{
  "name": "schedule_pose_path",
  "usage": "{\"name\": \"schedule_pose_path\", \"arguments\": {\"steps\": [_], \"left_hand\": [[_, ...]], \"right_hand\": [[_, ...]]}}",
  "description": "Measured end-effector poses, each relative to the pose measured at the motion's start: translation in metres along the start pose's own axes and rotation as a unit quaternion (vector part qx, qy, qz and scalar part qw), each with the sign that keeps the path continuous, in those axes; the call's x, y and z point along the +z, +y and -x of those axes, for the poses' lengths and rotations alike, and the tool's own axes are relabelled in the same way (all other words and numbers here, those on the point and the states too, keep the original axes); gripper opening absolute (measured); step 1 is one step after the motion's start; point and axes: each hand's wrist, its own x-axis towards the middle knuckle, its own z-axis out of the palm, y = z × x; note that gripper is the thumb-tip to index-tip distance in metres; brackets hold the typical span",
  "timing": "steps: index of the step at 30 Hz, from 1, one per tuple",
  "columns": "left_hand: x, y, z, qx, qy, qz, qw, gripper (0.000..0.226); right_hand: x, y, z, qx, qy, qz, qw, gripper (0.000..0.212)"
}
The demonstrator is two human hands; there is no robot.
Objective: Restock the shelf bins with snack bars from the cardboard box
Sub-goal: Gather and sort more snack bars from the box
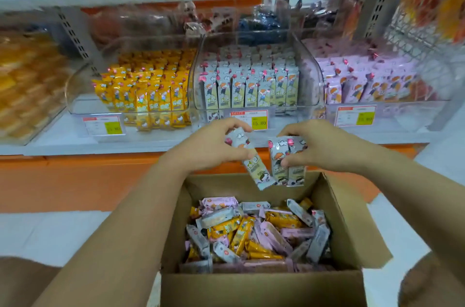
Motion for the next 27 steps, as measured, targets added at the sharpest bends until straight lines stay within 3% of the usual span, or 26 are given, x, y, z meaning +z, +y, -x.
{"name": "schedule_pose_path", "arguments": {"steps": [6, 11, 17, 27], "left_hand": [[-0.015, 0.054, -0.019, 0.108, 0.134, 0.042, 0.984, 0.042], [-0.025, 0.072, -0.066, 0.168, 0.195, -0.035, 0.966, 0.036], [-0.003, 0.052, -0.129, 0.088, 0.142, -0.077, 0.983, 0.043], [-0.005, 0.022, -0.167, 0.022, 0.097, -0.198, 0.975, 0.06]], "right_hand": [[-0.056, -0.012, 0.007, -0.032, 0.126, 0.012, 0.991, 0.052], [-0.083, 0.006, -0.024, -0.026, 0.232, 0.024, 0.972, 0.04], [-0.076, 0.048, -0.079, 0.005, 0.177, 0.119, 0.977, 0.048], [-0.07, 0.054, -0.119, 0.039, 0.067, 0.319, 0.944, 0.054]]}}
